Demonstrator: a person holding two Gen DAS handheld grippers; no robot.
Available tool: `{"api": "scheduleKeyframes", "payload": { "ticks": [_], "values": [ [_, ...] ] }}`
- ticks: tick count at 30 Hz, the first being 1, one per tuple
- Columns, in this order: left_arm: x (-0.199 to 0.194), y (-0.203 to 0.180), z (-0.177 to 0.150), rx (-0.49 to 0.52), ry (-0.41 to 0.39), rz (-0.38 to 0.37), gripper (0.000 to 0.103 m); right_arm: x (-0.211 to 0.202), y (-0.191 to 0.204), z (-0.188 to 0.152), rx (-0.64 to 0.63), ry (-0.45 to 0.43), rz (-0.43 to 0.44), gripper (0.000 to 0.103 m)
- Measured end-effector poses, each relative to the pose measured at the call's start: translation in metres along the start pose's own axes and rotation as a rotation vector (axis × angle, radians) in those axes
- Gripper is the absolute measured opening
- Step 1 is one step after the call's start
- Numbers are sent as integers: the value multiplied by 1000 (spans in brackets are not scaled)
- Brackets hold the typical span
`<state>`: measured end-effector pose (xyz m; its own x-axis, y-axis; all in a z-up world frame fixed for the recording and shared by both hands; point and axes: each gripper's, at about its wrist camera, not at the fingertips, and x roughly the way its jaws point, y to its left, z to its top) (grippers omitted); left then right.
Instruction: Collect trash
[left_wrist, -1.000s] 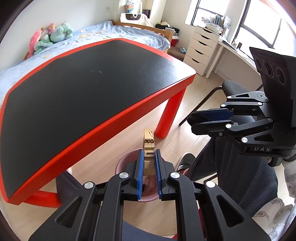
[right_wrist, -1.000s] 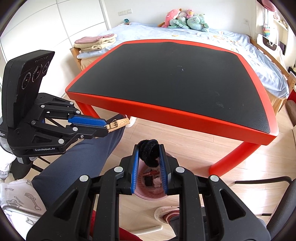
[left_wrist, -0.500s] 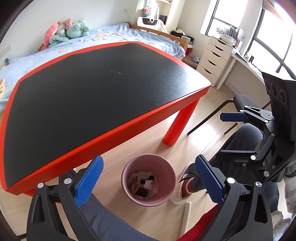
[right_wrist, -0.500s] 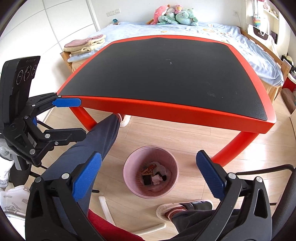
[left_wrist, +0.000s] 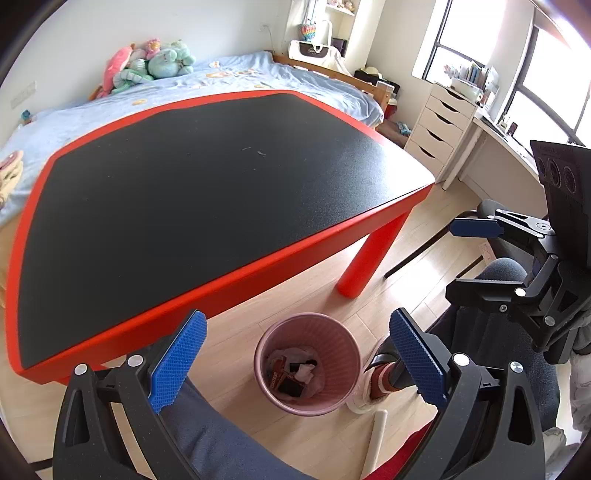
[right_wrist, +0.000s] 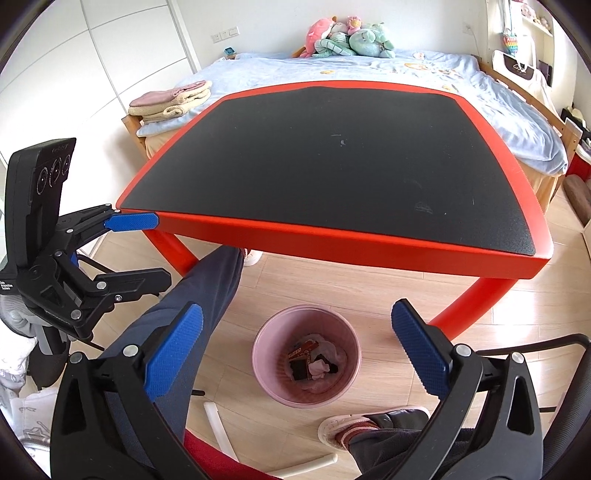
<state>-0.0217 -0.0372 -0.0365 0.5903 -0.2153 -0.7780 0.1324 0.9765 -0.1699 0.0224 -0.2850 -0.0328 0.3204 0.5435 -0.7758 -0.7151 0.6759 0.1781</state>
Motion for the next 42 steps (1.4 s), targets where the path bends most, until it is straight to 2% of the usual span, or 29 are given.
{"api": "scheduleKeyframes", "payload": {
  "ticks": [7, 16, 22, 35, 42],
  "values": [
    [-15, 31, 20, -51, -67, 47, 95, -10, 2, 41, -40, -76, -30, 100],
    [-31, 55, 56, -59, -151, 121, 96, -7, 5, 104, -87, -163, -67, 100],
    [-31, 68, 70, -85, -162, 108, 97, -3, 8, 131, -115, -187, -66, 100],
    [-30, 76, 74, -112, -165, 189, 97, 16, 4, 140, -106, -155, -49, 100],
    [-32, 81, 73, -136, -189, 197, 97, 18, 4, 141, -103, -152, -49, 100]
  ]
}}
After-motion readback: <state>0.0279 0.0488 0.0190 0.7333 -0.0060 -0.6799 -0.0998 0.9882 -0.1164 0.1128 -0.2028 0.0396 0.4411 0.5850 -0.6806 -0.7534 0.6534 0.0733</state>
